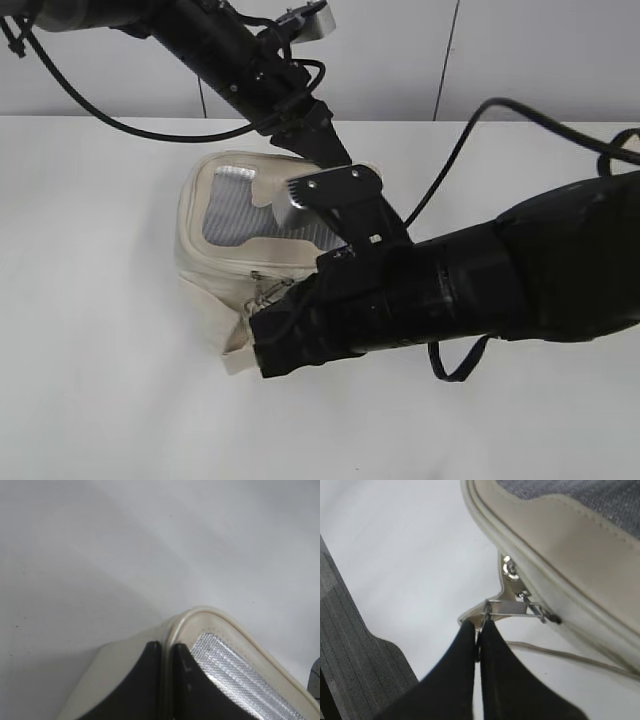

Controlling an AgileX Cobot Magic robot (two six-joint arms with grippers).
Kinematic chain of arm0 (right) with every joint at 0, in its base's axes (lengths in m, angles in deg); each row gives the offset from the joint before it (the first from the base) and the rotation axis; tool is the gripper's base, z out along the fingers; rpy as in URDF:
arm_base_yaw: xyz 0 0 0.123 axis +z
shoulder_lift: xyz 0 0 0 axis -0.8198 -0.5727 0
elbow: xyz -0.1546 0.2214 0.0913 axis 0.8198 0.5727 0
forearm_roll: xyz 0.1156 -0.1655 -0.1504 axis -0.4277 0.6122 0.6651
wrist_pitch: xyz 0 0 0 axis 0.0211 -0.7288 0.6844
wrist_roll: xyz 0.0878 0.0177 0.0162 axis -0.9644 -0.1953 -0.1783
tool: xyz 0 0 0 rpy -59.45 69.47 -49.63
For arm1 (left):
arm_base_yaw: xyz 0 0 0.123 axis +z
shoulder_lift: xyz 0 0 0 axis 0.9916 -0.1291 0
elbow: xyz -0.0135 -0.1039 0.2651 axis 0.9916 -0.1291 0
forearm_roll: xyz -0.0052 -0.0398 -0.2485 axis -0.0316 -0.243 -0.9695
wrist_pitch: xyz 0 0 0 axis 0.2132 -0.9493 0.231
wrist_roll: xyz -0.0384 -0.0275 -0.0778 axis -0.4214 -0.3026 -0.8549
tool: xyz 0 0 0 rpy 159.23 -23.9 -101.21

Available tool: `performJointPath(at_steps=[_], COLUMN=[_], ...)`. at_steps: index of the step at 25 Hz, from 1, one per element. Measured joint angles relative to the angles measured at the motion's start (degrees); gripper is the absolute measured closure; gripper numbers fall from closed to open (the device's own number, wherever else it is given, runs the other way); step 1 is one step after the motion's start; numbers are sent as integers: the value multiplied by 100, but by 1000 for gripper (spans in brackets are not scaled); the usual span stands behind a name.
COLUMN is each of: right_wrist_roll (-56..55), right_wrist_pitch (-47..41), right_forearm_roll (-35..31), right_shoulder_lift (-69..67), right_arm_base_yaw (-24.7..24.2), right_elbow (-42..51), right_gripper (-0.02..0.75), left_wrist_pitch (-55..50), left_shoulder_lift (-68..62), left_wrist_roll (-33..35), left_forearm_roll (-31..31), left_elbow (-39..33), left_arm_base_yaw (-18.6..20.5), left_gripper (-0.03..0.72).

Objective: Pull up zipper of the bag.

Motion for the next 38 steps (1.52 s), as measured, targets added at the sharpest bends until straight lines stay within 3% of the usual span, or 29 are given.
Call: performJointPath(at_steps=[5, 8, 12, 19, 23, 28, 33, 38], right_wrist_roll=[-536, -1114, -2454, -5927, -7436, -9190, -9451, -9462], right_wrist_pitch=[121, -54, -331, -562, -1556, -3229, -4281, -4610], right_forearm_roll=[69, 528, 1667, 4730, 6612, 9270, 9811, 9875], right_shoulder_lift=[-122, -102, 218, 1429, 2294, 3391, 5053, 6938], right_arm_base_yaw=[115, 165, 241, 190, -201, -751, -777, -777], right_elbow=[-73, -73, -46, 657, 825, 765, 1030, 1272], right_gripper=[716, 595, 351, 317, 317, 317, 318, 318], left_wrist_pitch=[-41, 44, 291, 456, 758, 1460, 1580, 677], left_shoulder_lift=[0, 0, 83, 1077, 2191, 4439, 7178, 10122], left_wrist_roll=[0, -132, -398, -742, -999, -1555, -2746, -4097], left_forearm_roll=[-17, -145, -230, 206, 624, 1187, 2320, 3526], left_elbow=[0, 0, 0, -325, -1279, -3265, -5402, -6603], left_arm_base_yaw=[0, 5, 11, 33, 39, 39, 39, 39], left_gripper=[647, 563, 470, 457, 456, 456, 456, 456])
